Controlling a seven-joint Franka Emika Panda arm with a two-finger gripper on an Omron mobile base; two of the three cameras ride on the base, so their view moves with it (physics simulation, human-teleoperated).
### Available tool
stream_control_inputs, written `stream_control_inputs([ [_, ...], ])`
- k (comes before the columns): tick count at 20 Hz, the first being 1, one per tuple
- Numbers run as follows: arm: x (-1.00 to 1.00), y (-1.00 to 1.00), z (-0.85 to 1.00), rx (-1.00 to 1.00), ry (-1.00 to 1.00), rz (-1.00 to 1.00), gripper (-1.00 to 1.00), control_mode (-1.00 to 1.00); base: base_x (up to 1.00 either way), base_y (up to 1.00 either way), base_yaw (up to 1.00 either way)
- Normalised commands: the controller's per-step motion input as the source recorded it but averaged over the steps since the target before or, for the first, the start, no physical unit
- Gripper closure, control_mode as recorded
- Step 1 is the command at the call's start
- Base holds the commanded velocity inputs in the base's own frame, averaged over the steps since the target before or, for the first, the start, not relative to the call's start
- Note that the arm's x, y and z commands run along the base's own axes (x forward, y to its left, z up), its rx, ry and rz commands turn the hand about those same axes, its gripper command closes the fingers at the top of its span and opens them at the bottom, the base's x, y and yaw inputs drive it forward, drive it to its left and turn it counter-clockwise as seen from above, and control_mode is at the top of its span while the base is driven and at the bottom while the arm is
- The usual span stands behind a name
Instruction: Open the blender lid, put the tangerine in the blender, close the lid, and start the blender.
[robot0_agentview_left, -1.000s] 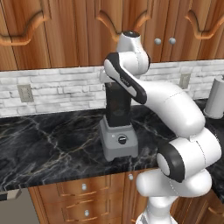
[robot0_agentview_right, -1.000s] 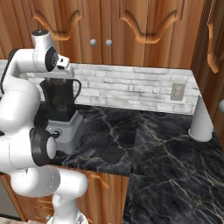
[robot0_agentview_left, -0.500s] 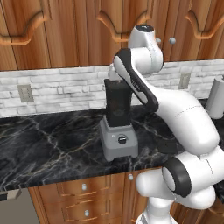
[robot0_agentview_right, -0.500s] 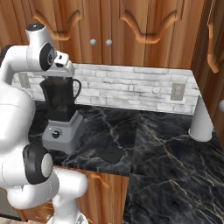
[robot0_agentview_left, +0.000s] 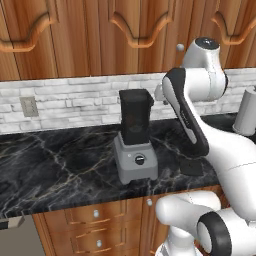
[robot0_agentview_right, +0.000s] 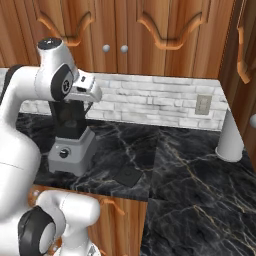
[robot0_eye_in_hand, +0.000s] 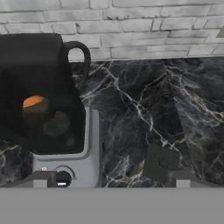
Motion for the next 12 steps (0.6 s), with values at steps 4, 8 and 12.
stream_control_inputs([
  [4, -0.40, -0.96, -0.85, 0.00, 0.08, -0.14, -1.00, -1.00, 0.00, 0.00, 0.00],
  [8, -0.41, -0.84, -1.00, 0.00, 0.08, -0.16, -1.00, -1.00, 0.00, 0.00, 0.00],
  [12, -0.13, -0.58, -1.00, 0.00, 0.15, -0.15, -1.00, -1.00, 0.00, 0.00, 0.00],
])
